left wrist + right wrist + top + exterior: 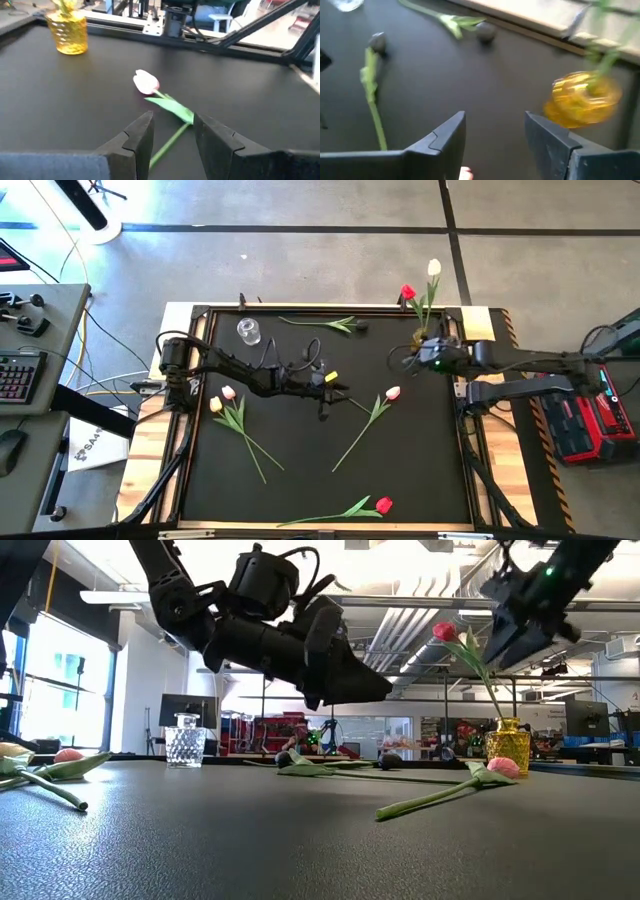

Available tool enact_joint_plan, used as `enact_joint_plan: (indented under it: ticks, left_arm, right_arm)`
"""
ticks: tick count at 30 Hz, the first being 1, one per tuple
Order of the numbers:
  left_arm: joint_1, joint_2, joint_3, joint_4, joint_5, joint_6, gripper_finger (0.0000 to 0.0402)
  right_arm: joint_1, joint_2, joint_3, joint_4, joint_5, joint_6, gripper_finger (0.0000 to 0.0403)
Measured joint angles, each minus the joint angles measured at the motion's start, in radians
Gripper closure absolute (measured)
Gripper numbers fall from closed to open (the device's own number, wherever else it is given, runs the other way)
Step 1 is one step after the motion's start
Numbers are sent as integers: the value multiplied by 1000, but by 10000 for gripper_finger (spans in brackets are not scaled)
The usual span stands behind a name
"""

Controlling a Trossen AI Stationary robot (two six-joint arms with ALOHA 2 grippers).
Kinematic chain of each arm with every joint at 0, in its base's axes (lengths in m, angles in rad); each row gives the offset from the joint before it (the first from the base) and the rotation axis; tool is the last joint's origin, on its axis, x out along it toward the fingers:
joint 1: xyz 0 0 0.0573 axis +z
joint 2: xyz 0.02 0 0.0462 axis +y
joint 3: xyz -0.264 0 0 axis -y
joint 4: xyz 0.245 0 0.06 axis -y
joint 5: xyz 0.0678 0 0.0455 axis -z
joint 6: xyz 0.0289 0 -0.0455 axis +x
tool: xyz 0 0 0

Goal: Sort flowers into vase by color
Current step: Put the red flower into the yellow flower vase

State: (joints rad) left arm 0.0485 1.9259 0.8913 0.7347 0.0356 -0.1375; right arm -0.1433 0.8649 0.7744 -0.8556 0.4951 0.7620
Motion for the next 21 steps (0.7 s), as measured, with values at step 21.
enact_joint_plan:
  ticks: [21]
  left_arm:
    - [-186, -1, 1, 26, -275, -163, 273]
  right_arm:
    - [390, 167, -202, 509, -69, 49, 214]
